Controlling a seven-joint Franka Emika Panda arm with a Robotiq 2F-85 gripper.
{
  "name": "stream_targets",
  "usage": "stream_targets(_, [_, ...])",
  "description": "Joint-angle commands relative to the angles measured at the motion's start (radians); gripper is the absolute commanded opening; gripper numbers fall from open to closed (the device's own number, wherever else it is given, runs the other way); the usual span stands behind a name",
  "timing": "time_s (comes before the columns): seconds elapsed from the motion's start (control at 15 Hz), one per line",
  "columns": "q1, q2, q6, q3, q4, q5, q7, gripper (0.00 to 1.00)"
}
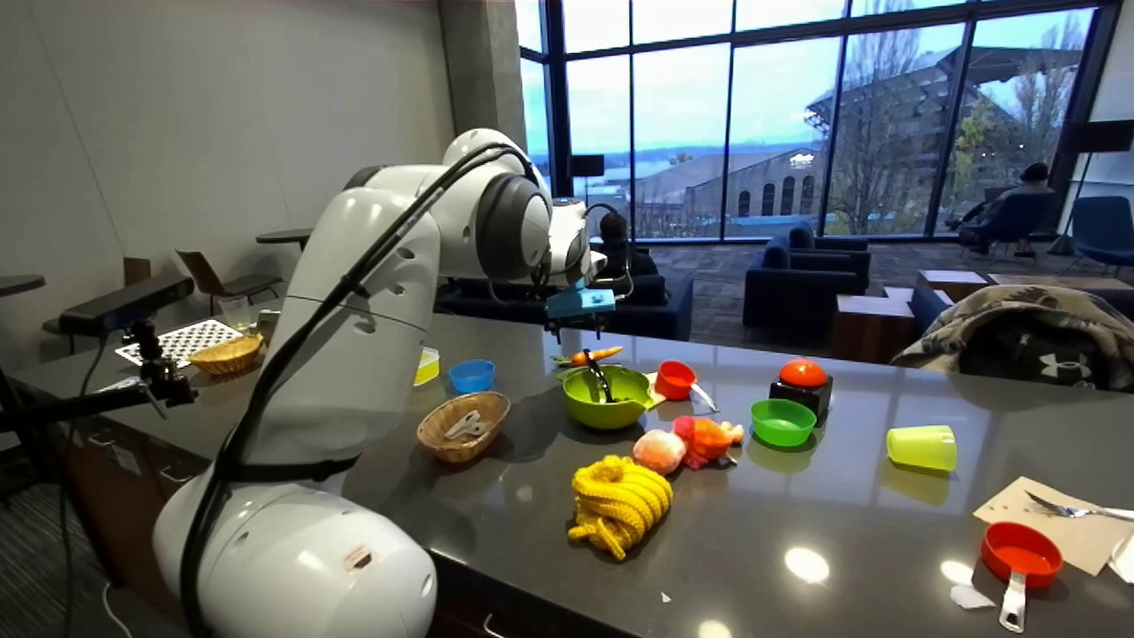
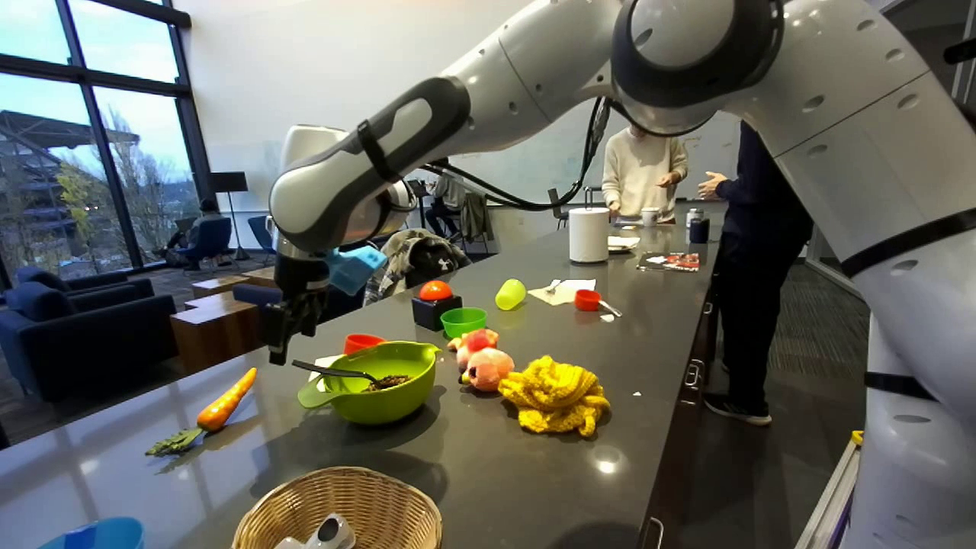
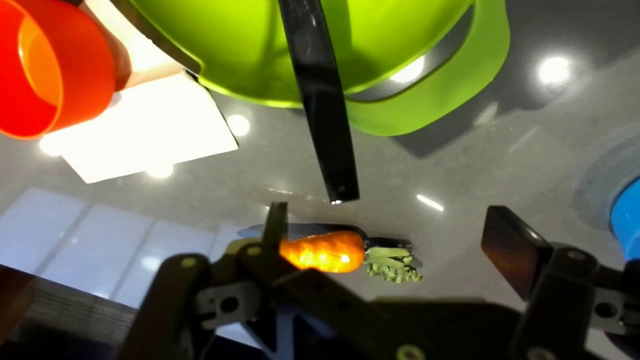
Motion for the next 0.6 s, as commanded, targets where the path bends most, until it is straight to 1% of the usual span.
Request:
stream_targets(0.0, [-0.006, 0.042, -0.029, 0.001, 0.06, 0.0, -0.025, 1.0])
stream_targets(0.53, [-0.015, 0.061, -0.063, -0.009, 0.079, -0.001, -0.02, 1.0])
